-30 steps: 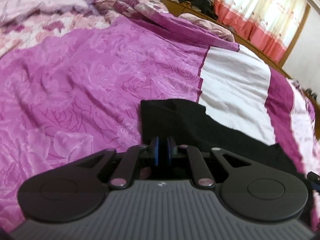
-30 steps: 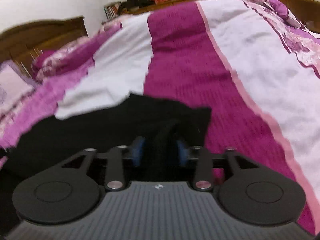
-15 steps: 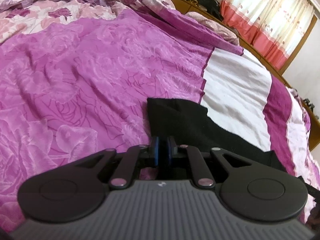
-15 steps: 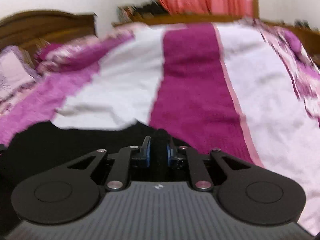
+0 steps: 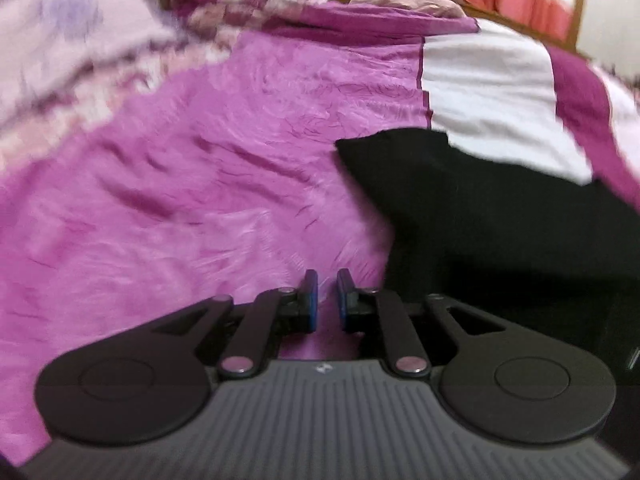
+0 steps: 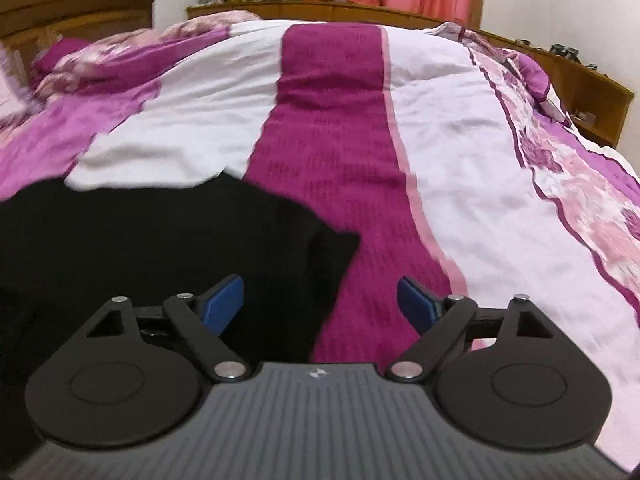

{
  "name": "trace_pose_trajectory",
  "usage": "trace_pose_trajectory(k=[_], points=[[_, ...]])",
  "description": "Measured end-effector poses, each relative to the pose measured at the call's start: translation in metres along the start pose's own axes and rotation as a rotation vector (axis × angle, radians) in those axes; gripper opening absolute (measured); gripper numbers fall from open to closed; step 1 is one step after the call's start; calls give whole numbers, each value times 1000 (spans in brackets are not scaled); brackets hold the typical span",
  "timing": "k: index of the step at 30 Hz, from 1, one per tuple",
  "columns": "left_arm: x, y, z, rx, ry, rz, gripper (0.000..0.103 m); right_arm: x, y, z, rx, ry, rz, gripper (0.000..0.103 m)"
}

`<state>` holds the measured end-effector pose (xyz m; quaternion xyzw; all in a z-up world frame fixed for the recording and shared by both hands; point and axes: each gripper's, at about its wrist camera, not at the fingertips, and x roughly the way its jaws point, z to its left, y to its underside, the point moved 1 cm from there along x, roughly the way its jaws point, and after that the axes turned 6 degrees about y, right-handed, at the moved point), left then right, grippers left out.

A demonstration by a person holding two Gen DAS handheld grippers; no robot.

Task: Fold small clothes

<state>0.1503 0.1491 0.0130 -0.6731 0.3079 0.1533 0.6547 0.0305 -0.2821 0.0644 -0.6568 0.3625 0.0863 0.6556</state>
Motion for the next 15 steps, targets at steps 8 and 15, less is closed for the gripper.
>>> trace_pose_trajectory(k=[8, 15], points=[[-14, 16, 0, 150, -139, -46, 13, -34, 73, -12, 111, -12, 110, 95], [-40, 11, 9, 133, 148, -76, 26, -30, 71, -14, 154, -10, 89, 96]])
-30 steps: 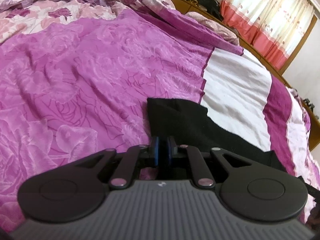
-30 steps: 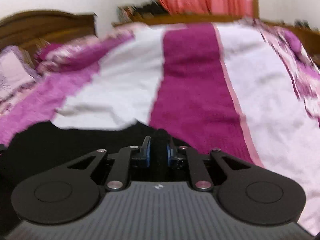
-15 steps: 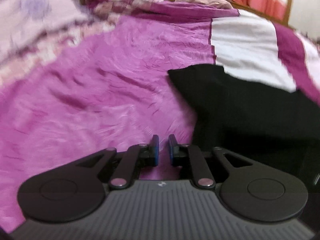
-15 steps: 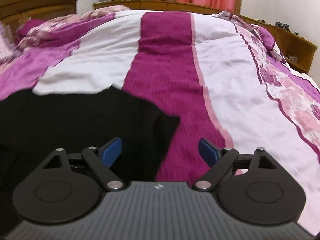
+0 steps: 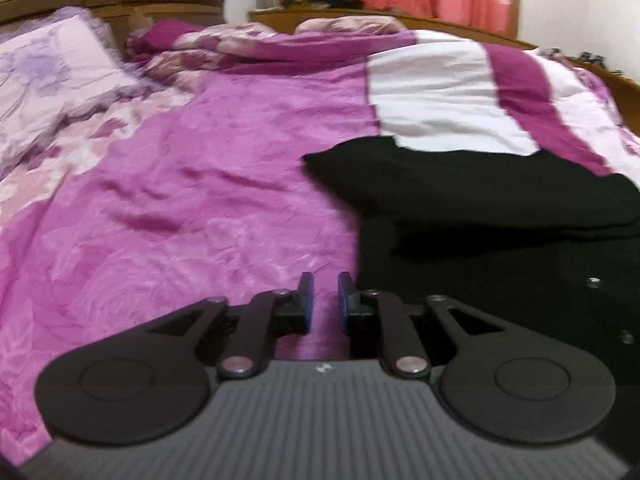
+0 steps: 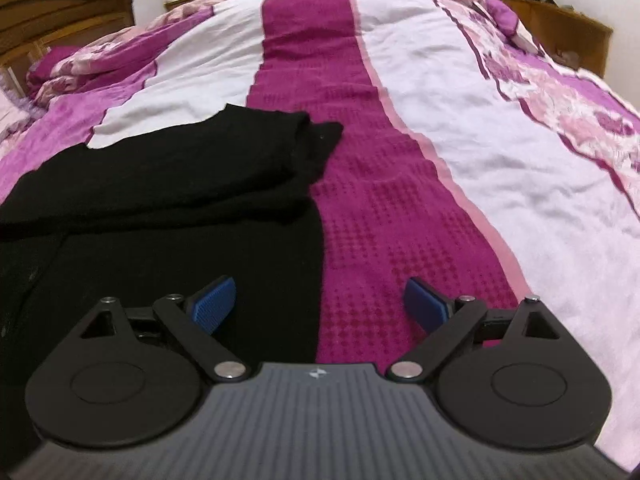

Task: Fold small clothes

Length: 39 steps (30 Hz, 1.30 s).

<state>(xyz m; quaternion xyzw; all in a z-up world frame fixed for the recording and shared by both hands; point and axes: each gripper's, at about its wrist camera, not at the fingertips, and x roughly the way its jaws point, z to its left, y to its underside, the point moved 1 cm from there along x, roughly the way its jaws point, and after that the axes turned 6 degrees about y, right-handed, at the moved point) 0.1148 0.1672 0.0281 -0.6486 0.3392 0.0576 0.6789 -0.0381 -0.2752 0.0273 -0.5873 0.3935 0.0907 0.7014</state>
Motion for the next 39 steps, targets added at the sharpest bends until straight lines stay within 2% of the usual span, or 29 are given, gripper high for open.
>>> trace_pose_trajectory(k=[3, 7, 8, 10, 11, 13, 14, 16, 17, 20, 23, 26, 28, 32, 39], points=[[-4, -6, -5, 51, 47, -28, 45, 7, -2, 7, -30, -10, -19, 98], [-11, -22, -14, 78, 135, -54, 47, 14, -3, 20, -92, -8, -34, 99], [-13, -24, -18, 73, 147, -61, 52, 14, -5, 24, -105, -15, -39, 99], [-6, -26, -23, 98, 141, -48, 62, 17, -5, 32, -138, -23, -46, 99], [4, -23, -25, 118, 99, -15, 62, 18, -4, 34, -153, -21, -49, 99], [30, -16, -26, 145, -34, 49, 59, 19, -4, 37, -166, -22, -54, 99], [43, -13, -26, 154, -80, 57, 59, 20, -5, 37, -163, -27, -53, 99], [51, -17, -30, 133, -73, 26, 49, 21, -6, 37, -155, -33, -49, 99], [52, -22, -33, 122, -51, 8, 34, 21, -6, 36, -153, -36, -49, 99], [53, -28, -43, 122, -22, -54, 9, 20, -4, 35, -154, -36, -56, 99], [60, -23, -46, 114, -112, -43, 8, 20, -3, 38, -167, -28, -59, 100], [55, -23, -38, 78, -176, -67, 8, 20, -3, 39, -180, -20, -62, 100], [57, -20, -34, 63, -207, -48, 8, 21, -3, 40, -189, -15, -63, 100], [70, -18, -24, 27, -183, 45, 8, 22, -2, 42, -200, -7, -68, 100], [54, -15, -36, 152, -216, 112, 14, 23, -3, 41, -201, -6, -69, 100]])
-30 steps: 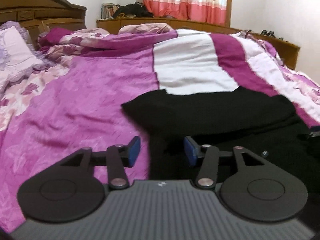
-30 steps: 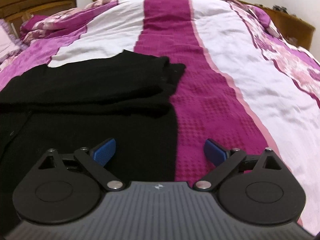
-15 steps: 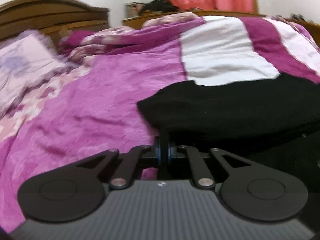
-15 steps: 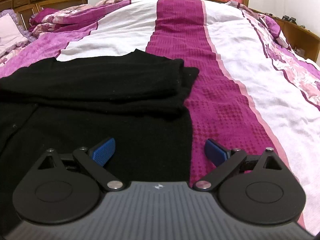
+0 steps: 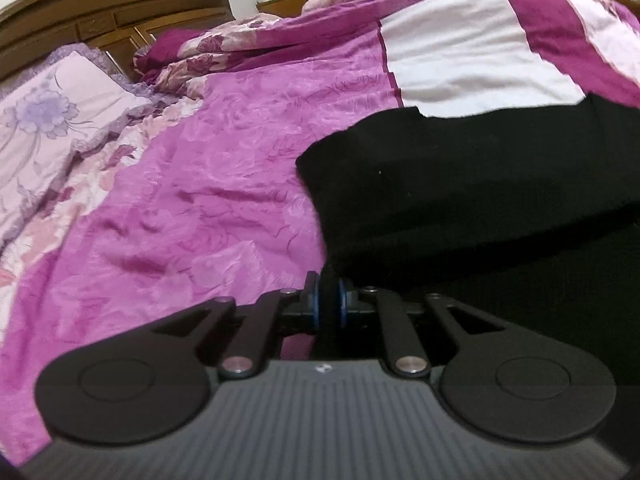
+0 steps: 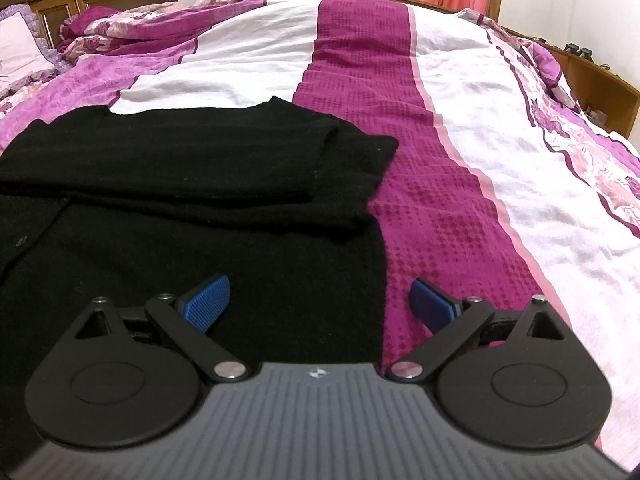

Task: Fold small clothes

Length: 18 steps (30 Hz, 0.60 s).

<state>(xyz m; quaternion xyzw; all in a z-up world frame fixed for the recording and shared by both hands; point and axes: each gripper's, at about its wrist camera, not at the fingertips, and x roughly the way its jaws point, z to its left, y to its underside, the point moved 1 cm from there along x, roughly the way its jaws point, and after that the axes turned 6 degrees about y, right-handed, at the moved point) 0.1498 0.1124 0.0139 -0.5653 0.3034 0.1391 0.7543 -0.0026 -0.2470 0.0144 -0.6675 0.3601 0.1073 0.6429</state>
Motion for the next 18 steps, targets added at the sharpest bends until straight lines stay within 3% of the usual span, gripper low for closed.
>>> trace_pose_trajectory(k=[2, 4, 6, 9, 10, 11, 13, 15, 18], points=[[-22, -4, -3, 16, -39, 8, 14, 0, -1, 0, -2, 5, -2, 101], [-53, -10, -4, 7, -19, -78, 13, -7, -4, 1, -5, 42, -39, 101], [-70, -23, 0, -44, 25, -161, 13, -23, -11, 1, -6, 100, -152, 101], [-53, -53, 4, -124, 53, -215, 10, -37, -41, 0, 16, 3, -297, 95], [-39, -59, 5, -132, 78, -213, 10, -30, -56, 6, -4, -31, -287, 77], [-22, -62, 3, -129, 101, -196, 8, -21, -68, 14, -19, -19, -278, 45], [11, -55, 2, -139, 72, -113, 7, 7, -85, 29, -12, -10, -245, 27], [40, -45, 5, -212, 46, -15, 6, 35, -91, 36, 37, -28, -158, 26], [52, -46, 9, -247, 14, -1, 6, 68, -80, 37, 121, -22, -10, 25]])
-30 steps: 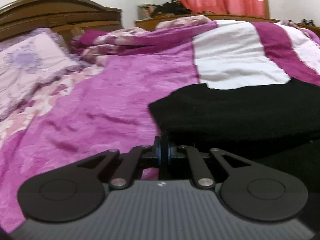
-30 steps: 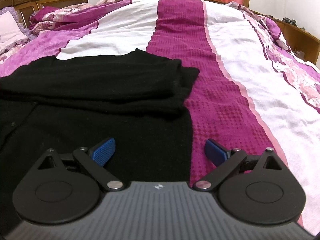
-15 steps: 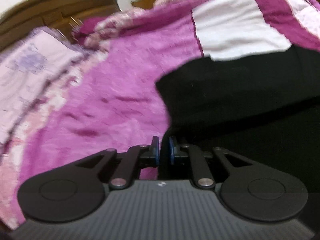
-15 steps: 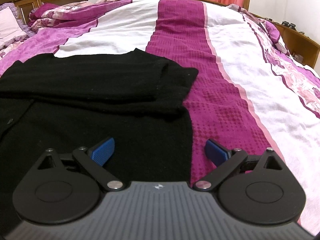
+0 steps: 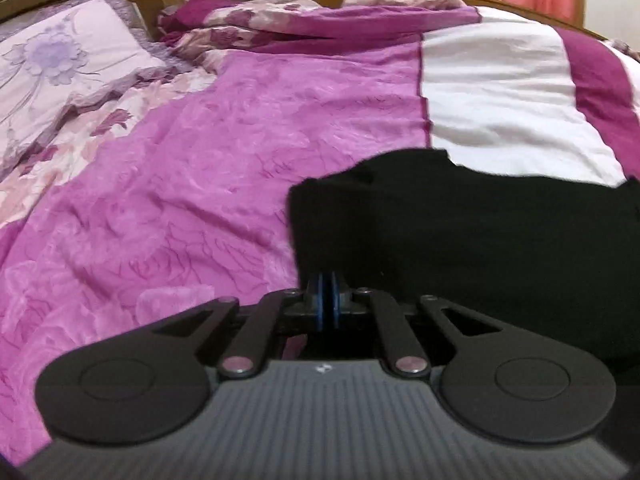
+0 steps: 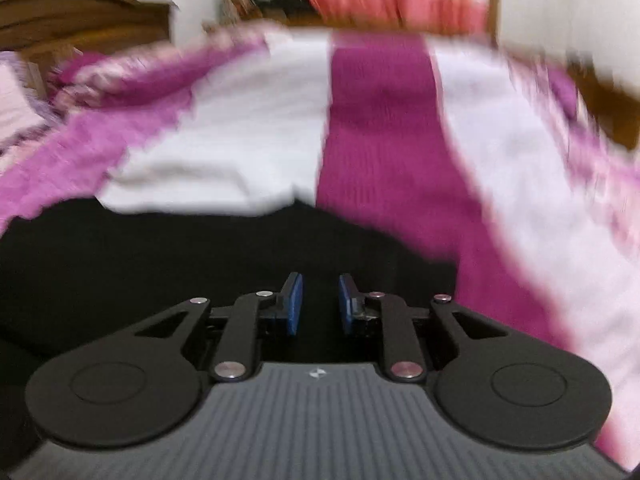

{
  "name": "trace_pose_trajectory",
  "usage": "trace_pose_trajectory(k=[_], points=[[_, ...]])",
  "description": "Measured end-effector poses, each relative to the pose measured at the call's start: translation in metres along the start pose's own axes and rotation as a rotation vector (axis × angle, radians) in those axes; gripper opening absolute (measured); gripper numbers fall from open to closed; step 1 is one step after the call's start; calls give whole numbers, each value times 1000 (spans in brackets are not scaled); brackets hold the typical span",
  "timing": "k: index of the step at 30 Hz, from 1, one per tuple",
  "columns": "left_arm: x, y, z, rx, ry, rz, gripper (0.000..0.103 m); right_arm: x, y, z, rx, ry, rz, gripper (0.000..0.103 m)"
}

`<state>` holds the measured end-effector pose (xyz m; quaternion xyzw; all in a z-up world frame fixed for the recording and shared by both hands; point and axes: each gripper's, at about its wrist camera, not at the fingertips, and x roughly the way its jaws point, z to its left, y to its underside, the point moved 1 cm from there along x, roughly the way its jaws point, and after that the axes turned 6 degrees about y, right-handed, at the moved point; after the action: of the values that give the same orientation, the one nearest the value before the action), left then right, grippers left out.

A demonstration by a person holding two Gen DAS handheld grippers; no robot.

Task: Fold small clothes

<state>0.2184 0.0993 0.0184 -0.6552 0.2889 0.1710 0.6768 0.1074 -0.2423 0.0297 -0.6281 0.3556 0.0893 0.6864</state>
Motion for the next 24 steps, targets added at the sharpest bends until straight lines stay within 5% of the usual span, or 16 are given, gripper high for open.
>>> trace_pose_trajectory(k=[3, 6, 9, 13, 16, 20, 23, 24], points=[[2, -6, 10, -37, -27, 2, 7, 3, 5, 4, -39, 16, -22, 25], [-18, -5, 30, -154, 70, -9, 9, -10, -2, 5, -71, 19, -14, 26], [-53, -2, 46, -209, 88, -38, 9, -55, 3, -3, -84, -97, -30, 26], [-108, 14, 51, -301, 182, -67, 9, -120, 23, -25, 14, -104, 3, 26], [-149, 35, 40, -281, 235, -73, 9, -155, 39, -45, 199, -163, 21, 27], [-200, 61, 31, -210, 259, -111, 9, -187, 66, -44, 165, -152, -31, 29], [-228, 74, 34, -185, 242, -59, 38, -200, 84, -32, 68, -161, -12, 34], [-239, 78, 37, -178, 246, -54, 38, -202, 89, -29, 49, -162, -2, 36]])
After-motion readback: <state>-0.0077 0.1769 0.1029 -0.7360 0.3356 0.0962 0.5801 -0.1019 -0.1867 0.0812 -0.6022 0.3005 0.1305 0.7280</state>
